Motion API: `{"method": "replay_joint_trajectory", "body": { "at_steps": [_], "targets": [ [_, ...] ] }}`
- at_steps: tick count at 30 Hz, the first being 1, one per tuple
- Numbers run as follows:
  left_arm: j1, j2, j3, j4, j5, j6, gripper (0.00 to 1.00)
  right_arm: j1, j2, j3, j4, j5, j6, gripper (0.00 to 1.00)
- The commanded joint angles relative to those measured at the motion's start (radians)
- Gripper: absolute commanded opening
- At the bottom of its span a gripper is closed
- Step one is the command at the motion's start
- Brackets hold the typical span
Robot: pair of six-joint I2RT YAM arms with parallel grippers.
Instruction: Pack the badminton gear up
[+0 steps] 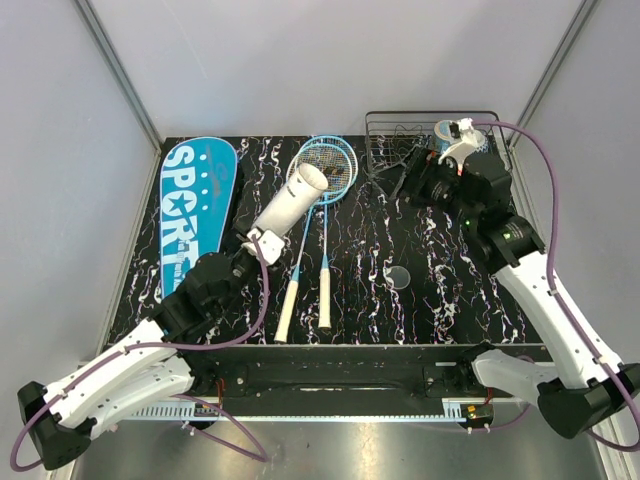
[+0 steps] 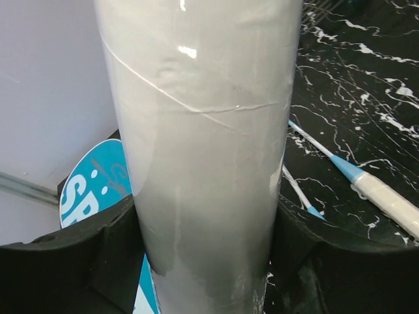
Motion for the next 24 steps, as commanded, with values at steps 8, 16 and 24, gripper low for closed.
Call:
{"method": "replay_joint_trajectory", "body": {
  "at_steps": [8, 16, 24],
  "targets": [
    [0.002, -0.067, 0.001, 0.154, -0.181, -0.004, 0.00, 0.020, 0.372, 0.025, -0.450, 0.264, -0.031, 0.82],
    [0.002, -0.055, 0.007, 0.138, -0.162, 0.002, 0.00, 0.132, 0.562, -0.062, -0.470, 0.278, -0.011, 0.78],
    [0.004, -0.037, 0.007, 0.132, -0.132, 0.001, 0.00, 0.132, 0.608, -0.132, -0.383, 0.348, -0.033, 0.65]
  ]
}}
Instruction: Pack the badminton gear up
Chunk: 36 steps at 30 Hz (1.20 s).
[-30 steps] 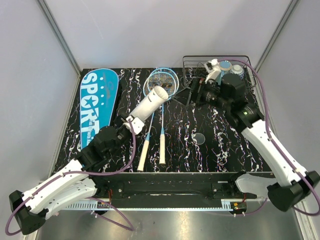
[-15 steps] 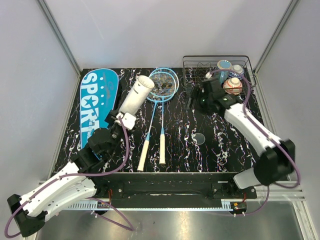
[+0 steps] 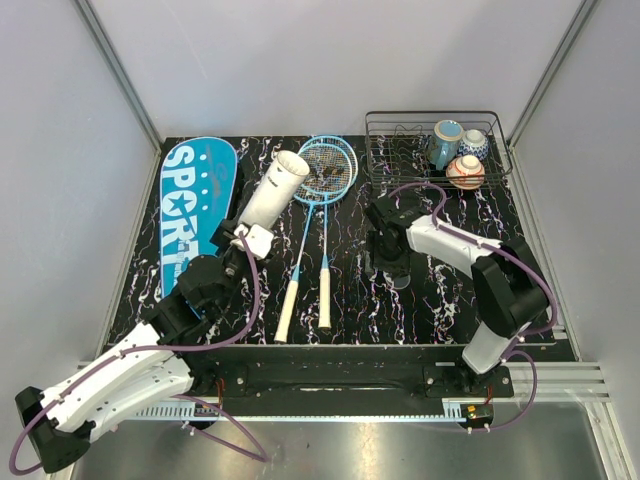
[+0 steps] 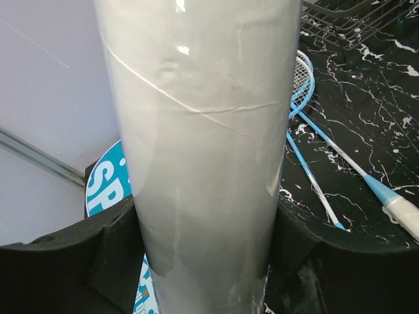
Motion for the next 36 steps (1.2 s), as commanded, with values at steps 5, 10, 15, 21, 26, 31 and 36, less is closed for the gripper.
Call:
{"method": "replay_joint_trajectory", "body": {
  "at_steps": [5, 10, 15, 21, 26, 31, 36],
  "targets": [
    [0.002, 0.011, 0.011, 0.075, 0.013, 0.005, 0.00, -0.004, 0.064, -0.020, 0.103, 0.061, -0.039, 0.45],
    [0.002, 0.011, 0.009, 0.078, 0.013, 0.005, 0.00, -0.003, 0.104, -0.035, 0.128, 0.092, -0.036, 0.40],
    [0.002, 0.014, 0.009, 0.077, 0.019, 0.003, 0.00, -0.003, 0.084, -0.052, 0.135, 0.101, -0.045, 0.39],
    [0.002, 0.019, 0.011, 0.075, 0.022, 0.003, 0.00, -0.007, -0.046, -0.049, 0.142, 0.110, -0.054, 0.41],
    [0.002, 0.014, 0.011, 0.075, 0.019, 0.005, 0.00, -0.087, -0.137, -0.058, 0.099, 0.230, 0.020, 0.58],
    [0.002, 0.008, 0.013, 0.074, 0.022, 0.000, 0.00, -0.335, -0.135, -0.142, 0.080, 0.141, 0.118, 0.64],
    [0.002, 0.007, 0.014, 0.074, 0.025, -0.001, 0.00, -0.392, -0.184, -0.216, 0.111, 0.160, 0.141, 0.59]
  ]
}}
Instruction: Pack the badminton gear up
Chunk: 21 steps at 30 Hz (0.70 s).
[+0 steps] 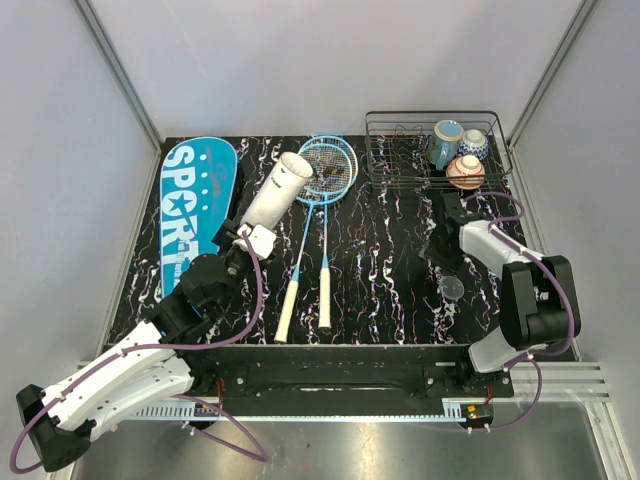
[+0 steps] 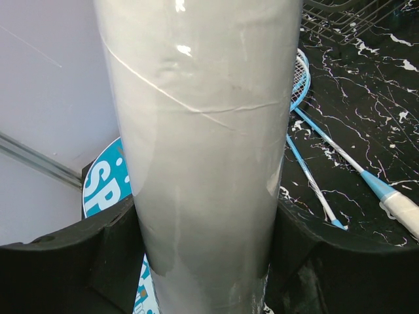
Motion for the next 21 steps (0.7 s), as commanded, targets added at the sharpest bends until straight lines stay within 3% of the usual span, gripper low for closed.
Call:
{"method": "replay_joint_trajectory", "body": {
  "at_steps": [1, 5, 15, 21],
  "targets": [
    [0.002, -0.011, 0.014, 0.077, 0.018, -0.002, 0.00, -0.010, -0.055, -0.064, 0.002, 0.031, 0.075, 0.58],
    [0.003, -0.014, 0.016, 0.072, 0.016, -0.002, 0.00, -0.053, -0.086, -0.095, 0.006, 0.088, 0.098, 0.55],
    [0.002, -0.014, 0.017, 0.072, 0.019, -0.005, 0.00, -0.089, -0.120, -0.161, 0.025, 0.053, 0.144, 0.49],
    [0.002, -0.010, 0.017, 0.074, 0.024, -0.004, 0.00, -0.092, -0.097, -0.198, 0.068, 0.008, 0.169, 0.39]
  ]
}}
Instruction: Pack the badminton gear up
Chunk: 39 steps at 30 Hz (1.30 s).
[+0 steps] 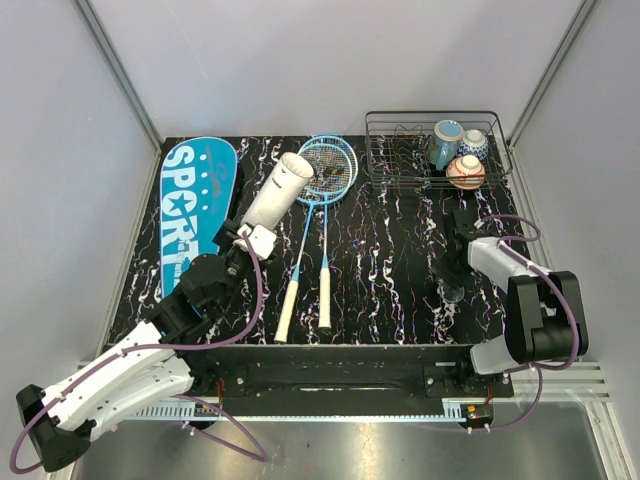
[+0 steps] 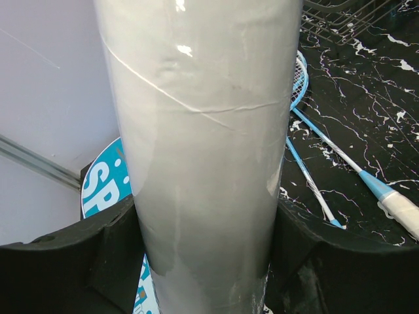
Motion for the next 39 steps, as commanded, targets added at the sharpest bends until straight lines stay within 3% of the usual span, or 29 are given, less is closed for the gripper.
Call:
{"method": "replay_joint_trajectory", "body": {
  "at_steps": [1, 2, 3, 6, 7, 8, 14, 17, 19, 21, 26, 33, 39],
  "targets": [
    [0.003, -0.010, 0.017, 0.074, 0.015, -0.005, 0.00, -0.005, -0.001, -0.021, 0.058, -0.019, 0.038, 0.33],
    [0.002, -0.008, 0.017, 0.073, 0.017, -0.005, 0.00, -0.005, 0.013, -0.020, 0.069, -0.031, 0.033, 0.29],
    [0.002, -0.007, 0.019, 0.074, 0.020, -0.005, 0.00, -0.005, 0.017, -0.018, 0.083, -0.042, 0.022, 0.18],
    [0.002, -0.004, 0.016, 0.069, 0.034, -0.005, 0.00, -0.005, 0.036, -0.011, 0.136, -0.134, -0.046, 0.06],
    [0.003, -0.002, 0.016, 0.066, 0.040, -0.004, 0.00, -0.005, 0.039, -0.008, 0.168, -0.190, -0.094, 0.03],
    [0.003, -0.001, 0.016, 0.065, 0.051, -0.002, 0.00, -0.007, 0.048, -0.003, 0.199, -0.349, -0.144, 0.00],
    [0.003, 0.035, 0.026, 0.031, 0.230, 0.007, 0.01, -0.005, -0.001, 0.025, 0.417, -0.926, -0.330, 0.00],
    [0.003, 0.068, 0.045, -0.029, 0.350, 0.008, 0.01, -0.002, -0.071, 0.052, 0.494, -1.120, -0.262, 0.00],
    [0.002, 0.084, 0.052, -0.055, 0.422, 0.010, 0.02, 0.016, -0.120, 0.049, 0.651, -1.229, -0.185, 0.00],
    [0.002, 0.098, 0.057, -0.065, 0.471, 0.010, 0.02, 0.048, -0.198, 0.119, 0.622, -1.245, -0.185, 0.00],
    [0.000, 0.119, 0.065, -0.073, 0.499, 0.011, 0.02, 0.177, -0.326, 0.282, 0.419, -1.107, -0.295, 0.00],
    [-0.009, 0.130, 0.071, -0.098, 0.551, 0.024, 0.02, 0.240, -0.297, 0.433, 0.309, -1.200, -0.338, 0.00],
    [-0.024, 0.114, 0.060, -0.099, 0.548, 0.042, 0.01, 0.289, -0.286, 0.462, 0.218, -1.217, -0.392, 0.00]
  ]
}}
